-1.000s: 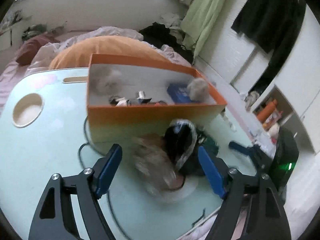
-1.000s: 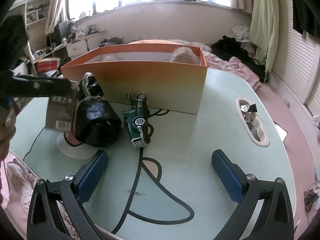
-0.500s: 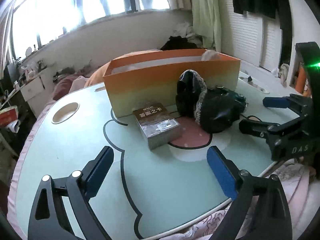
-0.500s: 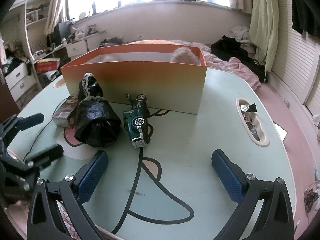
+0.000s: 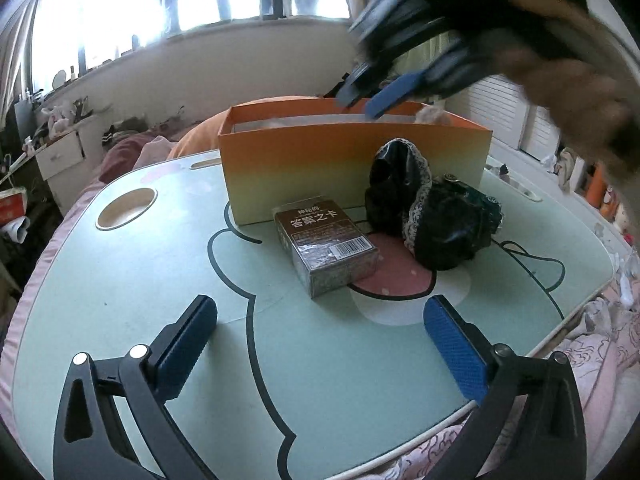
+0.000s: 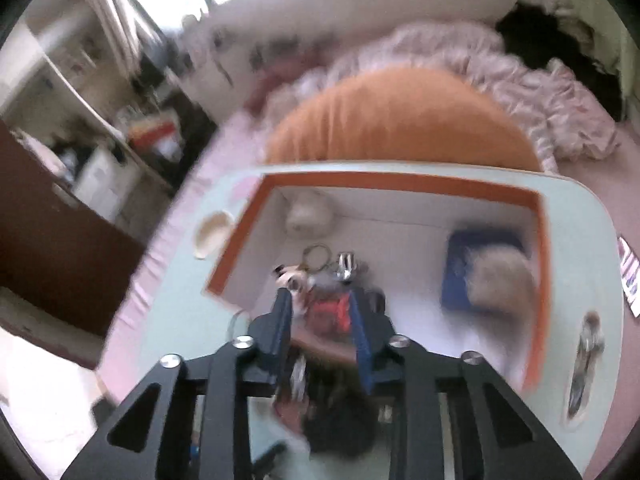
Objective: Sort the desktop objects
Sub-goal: 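Reach into the orange box and grasp the silver cup with the right gripper, then lift the silver cup out and set it beside the green car, right gripper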
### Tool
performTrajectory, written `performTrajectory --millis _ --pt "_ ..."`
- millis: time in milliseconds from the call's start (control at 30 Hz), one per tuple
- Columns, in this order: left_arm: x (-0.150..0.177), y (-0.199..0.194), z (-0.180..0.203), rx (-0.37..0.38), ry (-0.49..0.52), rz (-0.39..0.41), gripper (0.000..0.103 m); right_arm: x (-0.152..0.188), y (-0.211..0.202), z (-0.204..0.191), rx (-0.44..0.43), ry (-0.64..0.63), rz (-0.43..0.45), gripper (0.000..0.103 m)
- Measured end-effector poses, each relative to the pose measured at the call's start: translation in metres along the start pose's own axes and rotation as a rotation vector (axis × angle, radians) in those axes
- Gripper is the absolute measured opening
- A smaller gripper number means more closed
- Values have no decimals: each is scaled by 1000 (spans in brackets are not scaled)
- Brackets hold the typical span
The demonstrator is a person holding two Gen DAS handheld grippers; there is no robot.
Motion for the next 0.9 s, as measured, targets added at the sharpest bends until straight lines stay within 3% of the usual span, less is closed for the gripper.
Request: performTrajectory --millis 133,233,433,533,733,800,900 --pt "0 -1 0 0 -1 1 103 -20 43 -5 120 -8 -70 26" --pt "0 0 1 -1 -2 -1 103 -9 74 -7 80 -19 -170 28" --pt "1 -3 1 -1 0 2 103 -12 77 4 63 4 -128 25" --pt "1 -2 1 -1 1 2 103 -10 62 15 -13 67 -53 25" --pt "1 -2 1 -1 1 2 103 30 -30 21 -142 76 241 25" --pt "1 -2 1 -2 1 2 103 56 -45 18 -132 28 268 25" --pt "0 -3 2 -2 0 2 103 79 -30 16 -50 -8 220 25"
Point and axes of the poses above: each gripper's, at about its wrist camera, not at the fingertips, and y roughly the way its jaws point, z to its right, x to its underside, the point moved 2 cm from there along y, roughly the way its jaws point, and after that the axes turned 6 degrees about x, right-handed, at the moved point
